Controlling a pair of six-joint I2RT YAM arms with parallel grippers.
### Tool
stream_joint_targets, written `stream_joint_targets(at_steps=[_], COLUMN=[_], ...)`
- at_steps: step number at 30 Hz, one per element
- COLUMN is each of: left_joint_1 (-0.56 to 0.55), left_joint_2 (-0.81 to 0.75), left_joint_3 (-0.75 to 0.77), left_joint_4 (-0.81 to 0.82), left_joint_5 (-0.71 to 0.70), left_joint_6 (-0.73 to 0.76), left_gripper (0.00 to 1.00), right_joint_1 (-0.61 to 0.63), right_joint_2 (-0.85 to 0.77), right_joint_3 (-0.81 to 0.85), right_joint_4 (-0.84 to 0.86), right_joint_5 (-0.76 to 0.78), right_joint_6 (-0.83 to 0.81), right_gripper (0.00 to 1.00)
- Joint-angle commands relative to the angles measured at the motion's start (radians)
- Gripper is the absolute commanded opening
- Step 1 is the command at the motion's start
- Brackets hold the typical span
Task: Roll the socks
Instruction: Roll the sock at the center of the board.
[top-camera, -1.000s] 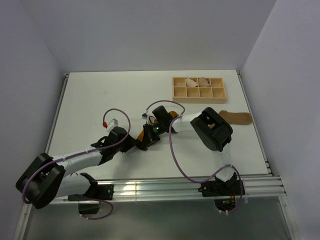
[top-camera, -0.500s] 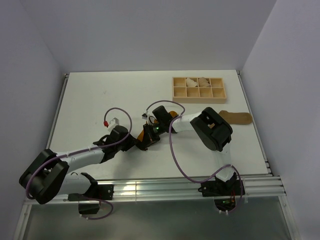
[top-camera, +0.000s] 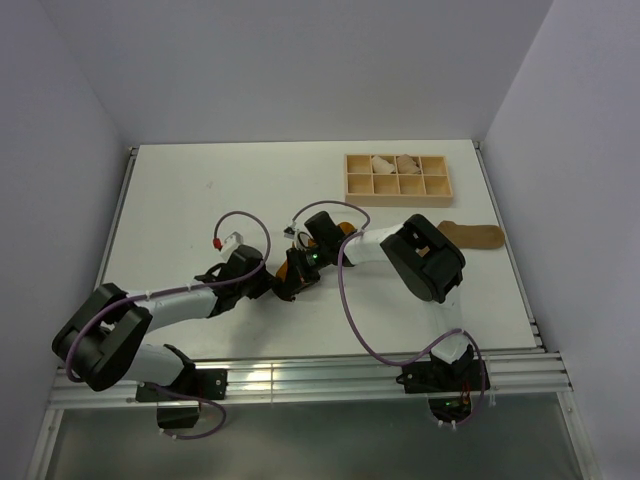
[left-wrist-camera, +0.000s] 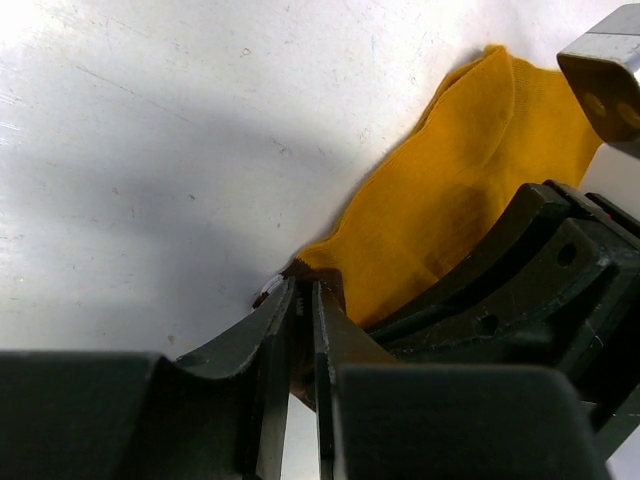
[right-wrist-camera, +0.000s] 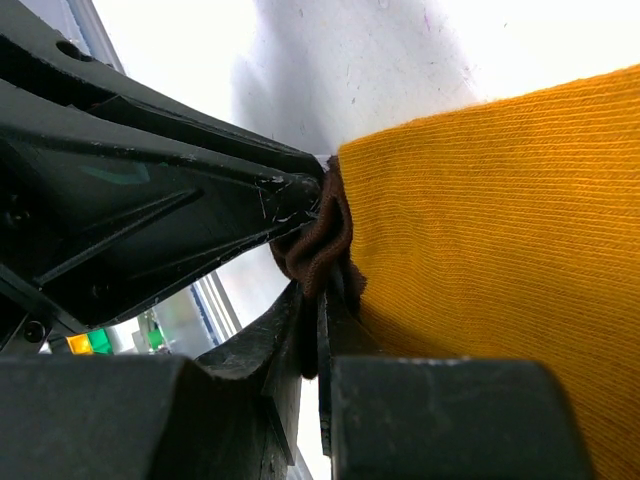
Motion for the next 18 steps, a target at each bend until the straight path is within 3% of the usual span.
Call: stream_joint_targets(at_steps=[1,11,18], left_joint_1=[-0.002,-0.002,-0.002], left_joint_2=[0.027,0.022,0.020], left_joint_3=[0.008,0.014,0.017], left_joint_4=[-0.042,-0.111,-0.111], left_joint_5=[-0.010,-0.031,-0.030], left_joint_6=[-0.026,-0.032,-0.021], left_gripper=[0.18,0.18,0.18], right_joint_1=[0.001,0.002,0.057], right_joint_2=[-0.017,-0.268,-0.495], right_joint_3=[-0.018,-0.122,-0.246], right_joint_4=[-0.018,0.028,0.077], right_joint_5=[0.094,0.256,0.416], right_joint_6=[-0.032,-0.080,-0.258], right_gripper=[0.13,0.46,0.53])
